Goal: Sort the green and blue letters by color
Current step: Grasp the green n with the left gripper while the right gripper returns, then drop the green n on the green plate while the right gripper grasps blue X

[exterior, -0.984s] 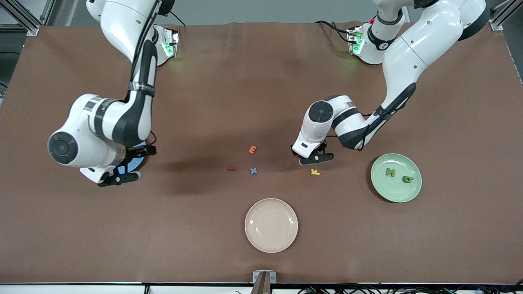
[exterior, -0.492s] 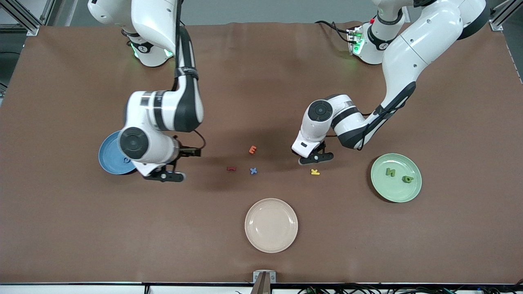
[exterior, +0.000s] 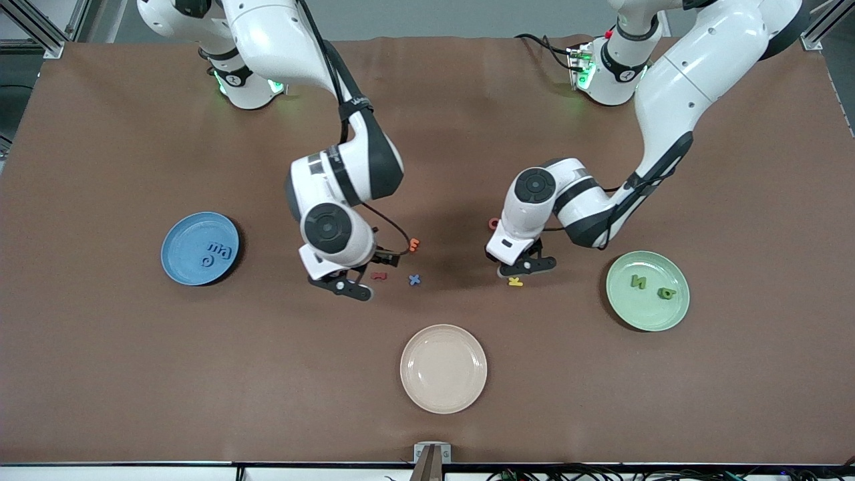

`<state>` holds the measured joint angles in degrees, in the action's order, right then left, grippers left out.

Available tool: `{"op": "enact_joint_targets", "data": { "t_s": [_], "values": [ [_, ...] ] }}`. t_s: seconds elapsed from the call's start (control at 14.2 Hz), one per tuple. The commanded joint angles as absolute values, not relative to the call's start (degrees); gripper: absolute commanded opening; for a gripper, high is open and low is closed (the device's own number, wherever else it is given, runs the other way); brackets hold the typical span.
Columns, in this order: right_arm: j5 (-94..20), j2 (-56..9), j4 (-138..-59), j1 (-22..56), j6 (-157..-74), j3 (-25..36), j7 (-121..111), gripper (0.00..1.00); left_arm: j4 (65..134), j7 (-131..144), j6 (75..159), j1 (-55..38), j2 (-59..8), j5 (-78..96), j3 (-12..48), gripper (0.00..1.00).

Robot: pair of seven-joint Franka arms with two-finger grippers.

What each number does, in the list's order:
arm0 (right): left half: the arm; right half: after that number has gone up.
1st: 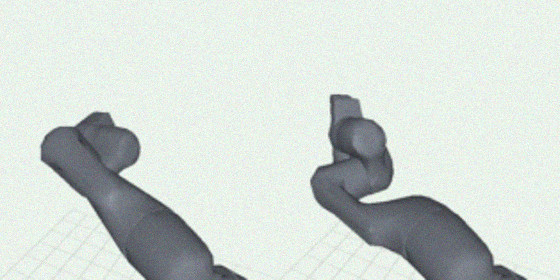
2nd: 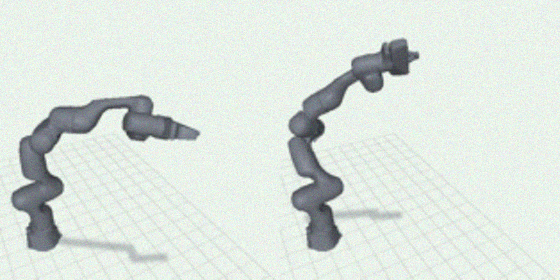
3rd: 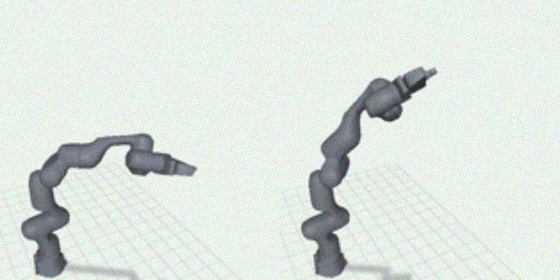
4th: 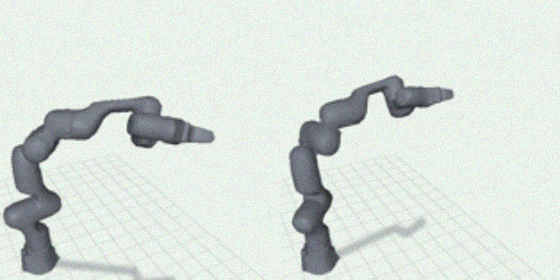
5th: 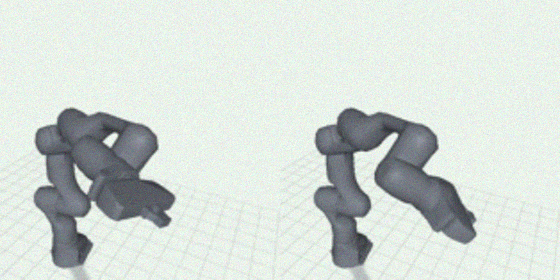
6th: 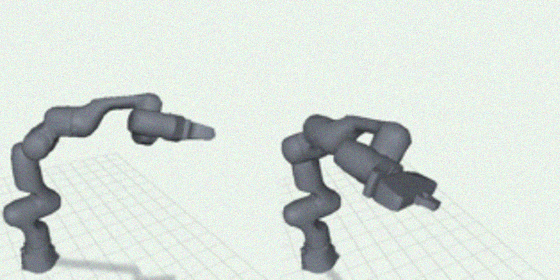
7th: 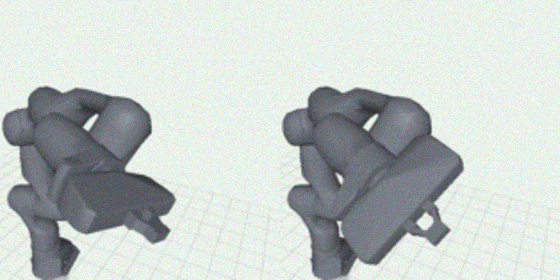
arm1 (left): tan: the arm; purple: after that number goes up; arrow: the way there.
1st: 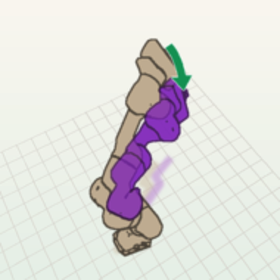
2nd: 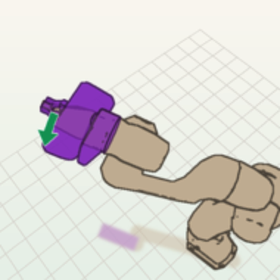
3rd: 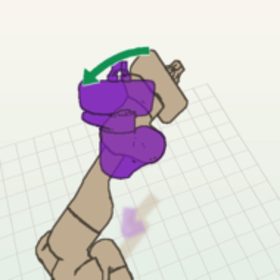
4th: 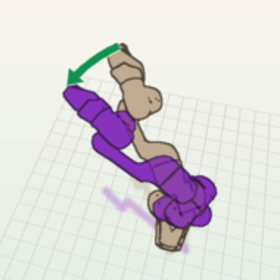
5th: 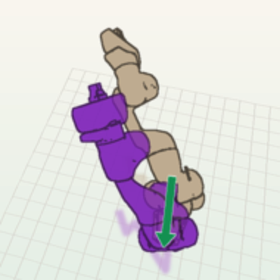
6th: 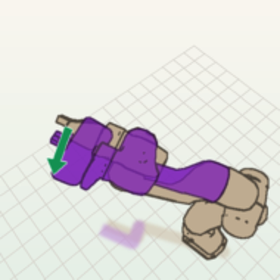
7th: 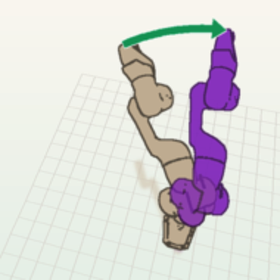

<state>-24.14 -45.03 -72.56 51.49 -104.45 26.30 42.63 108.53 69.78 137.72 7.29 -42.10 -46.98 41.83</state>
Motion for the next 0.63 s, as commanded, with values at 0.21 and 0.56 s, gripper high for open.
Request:
{"op": "enact_joint_targets", "data": {
  "t_s": [0.21,0.56],
  "values": [
    [-1.43,-44.21,-73.73,34.73,-117.4,-3.92,63.26,1.0,109.34,58.3,136.23,14.04,-35.95,-47.81,41.83,0.0],
    [8.25,-46.58,-76.55,34.54,-125.23,-7.38,68.74,1.0,108.9,45.55,136.32,21.43,-35.07,-47.81,42.1,0.0]
  ]
}}
